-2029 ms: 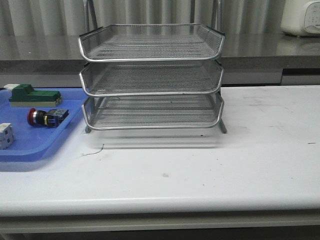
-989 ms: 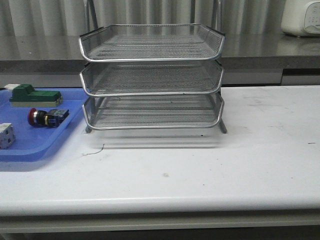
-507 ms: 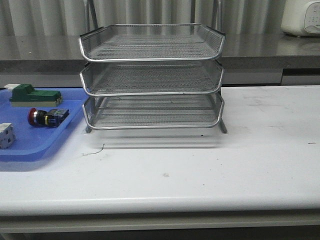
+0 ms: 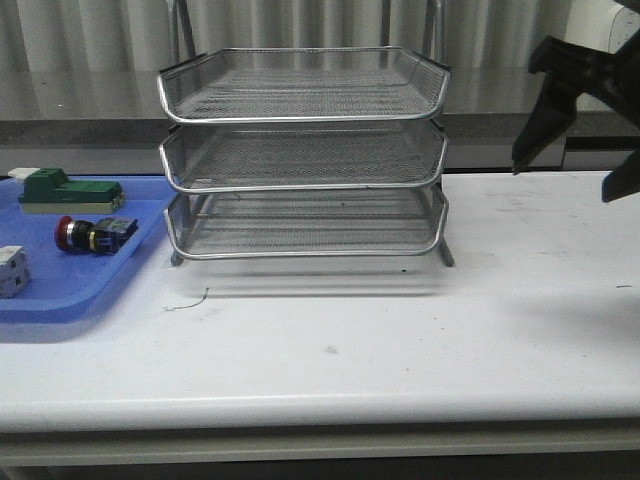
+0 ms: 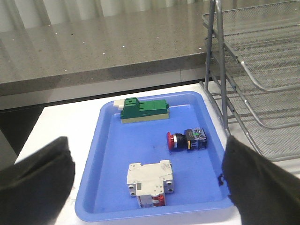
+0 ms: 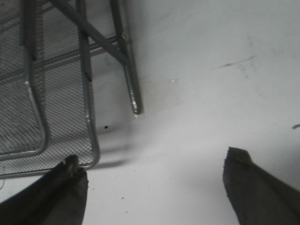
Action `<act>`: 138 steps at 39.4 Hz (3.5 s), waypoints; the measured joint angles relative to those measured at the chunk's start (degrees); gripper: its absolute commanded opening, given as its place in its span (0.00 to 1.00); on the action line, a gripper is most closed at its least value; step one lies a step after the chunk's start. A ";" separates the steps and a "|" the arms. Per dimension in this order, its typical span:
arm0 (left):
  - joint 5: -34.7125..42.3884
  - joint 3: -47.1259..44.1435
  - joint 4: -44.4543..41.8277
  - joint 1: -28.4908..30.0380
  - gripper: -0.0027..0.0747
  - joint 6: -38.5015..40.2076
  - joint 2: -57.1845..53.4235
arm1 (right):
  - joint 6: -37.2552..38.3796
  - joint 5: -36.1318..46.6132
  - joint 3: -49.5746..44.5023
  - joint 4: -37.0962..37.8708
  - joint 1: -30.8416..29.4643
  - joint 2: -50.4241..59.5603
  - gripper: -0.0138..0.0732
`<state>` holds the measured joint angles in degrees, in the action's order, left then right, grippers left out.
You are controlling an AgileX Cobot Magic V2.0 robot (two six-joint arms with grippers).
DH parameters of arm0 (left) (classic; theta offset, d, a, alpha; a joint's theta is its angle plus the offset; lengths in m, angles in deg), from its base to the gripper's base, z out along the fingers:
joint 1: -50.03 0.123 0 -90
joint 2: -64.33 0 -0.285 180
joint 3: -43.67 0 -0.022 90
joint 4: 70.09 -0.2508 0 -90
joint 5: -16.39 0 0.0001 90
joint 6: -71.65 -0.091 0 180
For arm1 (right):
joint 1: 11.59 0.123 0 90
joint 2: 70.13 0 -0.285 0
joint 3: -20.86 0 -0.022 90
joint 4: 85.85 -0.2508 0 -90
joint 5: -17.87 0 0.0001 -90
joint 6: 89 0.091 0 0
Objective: Place button on rack with both arms
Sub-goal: 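Reach the right gripper to the middle wire tray's front rim and grasp, then pull the middle wire tray out toward the robot with the right gripper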
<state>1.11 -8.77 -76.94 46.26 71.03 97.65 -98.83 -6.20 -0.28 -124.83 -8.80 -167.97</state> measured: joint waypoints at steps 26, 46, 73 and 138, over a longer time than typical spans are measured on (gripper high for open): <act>0.00 0.00 0.00 0.00 0.80 0.00 0.00 | -42.53 -9.30 4.03 -50.38 0.23 -12.93 0.50; 0.00 0.00 0.00 0.00 0.80 0.00 0.00 | -44.16 -11.77 7.57 -54.22 0.33 -17.34 0.40; 0.00 0.00 0.00 0.00 0.79 0.00 0.00 | -44.95 -20.36 7.71 -48.85 -2.82 -17.34 0.20; 0.00 0.00 0.00 0.00 0.79 0.00 0.00 | -40.97 -38.76 8.56 -23.51 -4.87 -17.14 0.58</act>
<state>1.11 -8.77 -76.94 46.26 71.03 97.65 -139.80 -44.96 8.28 -148.34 -13.66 -185.11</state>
